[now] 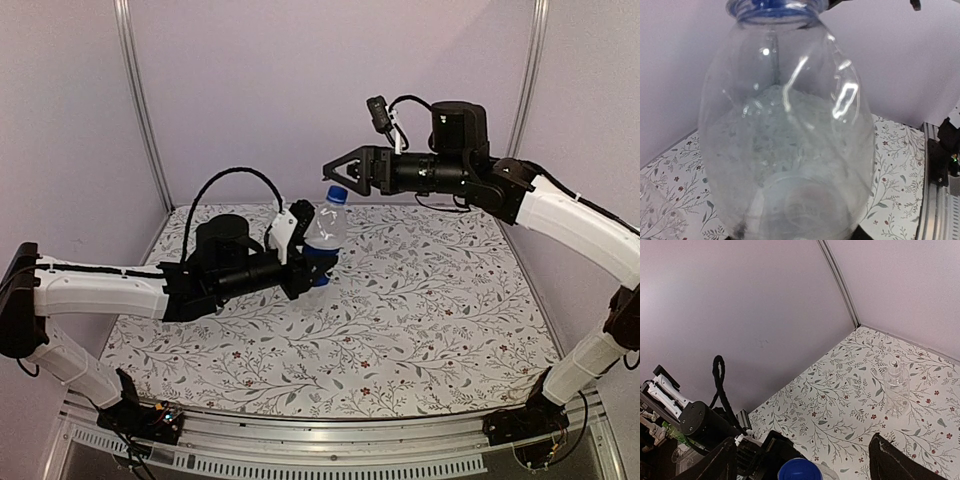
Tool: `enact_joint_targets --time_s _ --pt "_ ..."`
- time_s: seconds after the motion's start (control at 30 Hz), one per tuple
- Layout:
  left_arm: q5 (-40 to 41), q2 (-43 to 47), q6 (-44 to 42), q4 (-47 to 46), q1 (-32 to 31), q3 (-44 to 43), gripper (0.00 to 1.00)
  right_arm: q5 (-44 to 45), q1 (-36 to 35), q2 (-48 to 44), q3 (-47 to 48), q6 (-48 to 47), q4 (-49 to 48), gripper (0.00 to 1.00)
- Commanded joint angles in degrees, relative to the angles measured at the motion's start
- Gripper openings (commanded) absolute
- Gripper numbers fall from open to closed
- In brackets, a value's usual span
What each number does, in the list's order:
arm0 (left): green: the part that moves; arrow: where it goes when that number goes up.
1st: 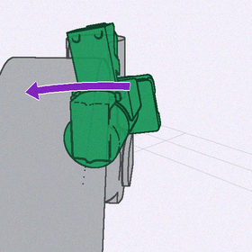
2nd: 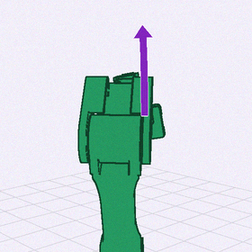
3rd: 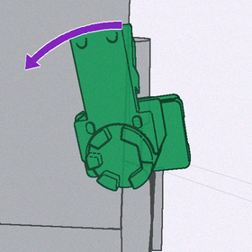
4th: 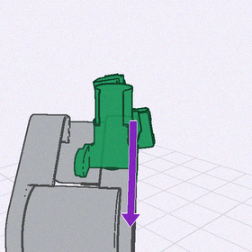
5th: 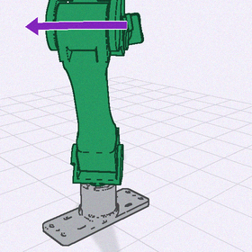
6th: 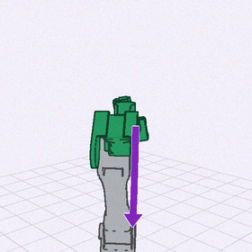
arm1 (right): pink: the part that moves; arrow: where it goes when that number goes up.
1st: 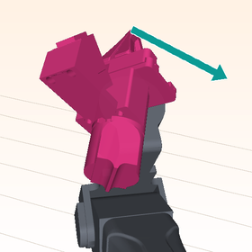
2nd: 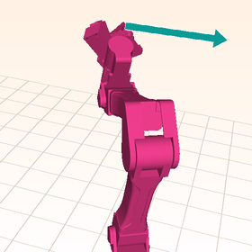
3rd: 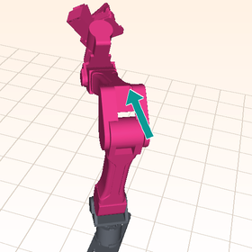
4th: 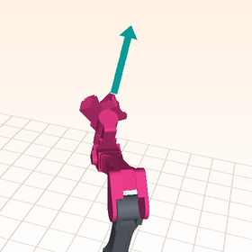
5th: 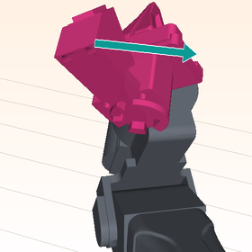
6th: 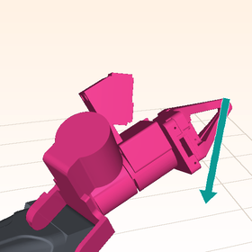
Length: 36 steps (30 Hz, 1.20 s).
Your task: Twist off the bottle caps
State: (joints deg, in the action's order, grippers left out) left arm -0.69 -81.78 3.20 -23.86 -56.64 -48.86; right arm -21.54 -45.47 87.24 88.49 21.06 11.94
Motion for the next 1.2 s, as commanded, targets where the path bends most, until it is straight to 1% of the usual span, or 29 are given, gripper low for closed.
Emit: enact_joint_targets --time_s 0.0,0.07,0.33,0.4,0.6,0.77,1.17 --pt "2.5 -0.7 0.2 1.0 -0.8 -2.0 0.38 3.0 -1.3 2.3 1.5 1.3 -0.4 0.87" --pt "2.7 -0.7 0.1 1.1 -0.7 -2.0 0.38 2.5 -1.5 2.8 1.4 1.3 -0.5 0.83" --pt "3.4 -0.7 0.2 1.2 -0.7 -2.0 0.38 1.7 -2.2 3.6 1.3 1.0 -0.4 0.62" --pt "3.8 -0.8 0.2 1.3 -0.8 -2.1 0.38 1.3 -2.2 3.6 1.2 1.1 -0.5 0.58" --pt "4.7 -0.8 0.3 1.5 -0.8 -2.1 0.38 1.1 -2.4 3.4 0.3 1.2 -0.7 0.56" --pt "4.8 -0.8 0.3 1.6 -0.8 -2.1 0.38 0.9 -2.5 3.2 0.0 1.1 -0.8 0.51" --pt "5.1 -0.6 0.4 1.7 -0.8 -2.1 0.38 1.0 -2.6 3.8 -0.2 0.7 -0.1 0.45"
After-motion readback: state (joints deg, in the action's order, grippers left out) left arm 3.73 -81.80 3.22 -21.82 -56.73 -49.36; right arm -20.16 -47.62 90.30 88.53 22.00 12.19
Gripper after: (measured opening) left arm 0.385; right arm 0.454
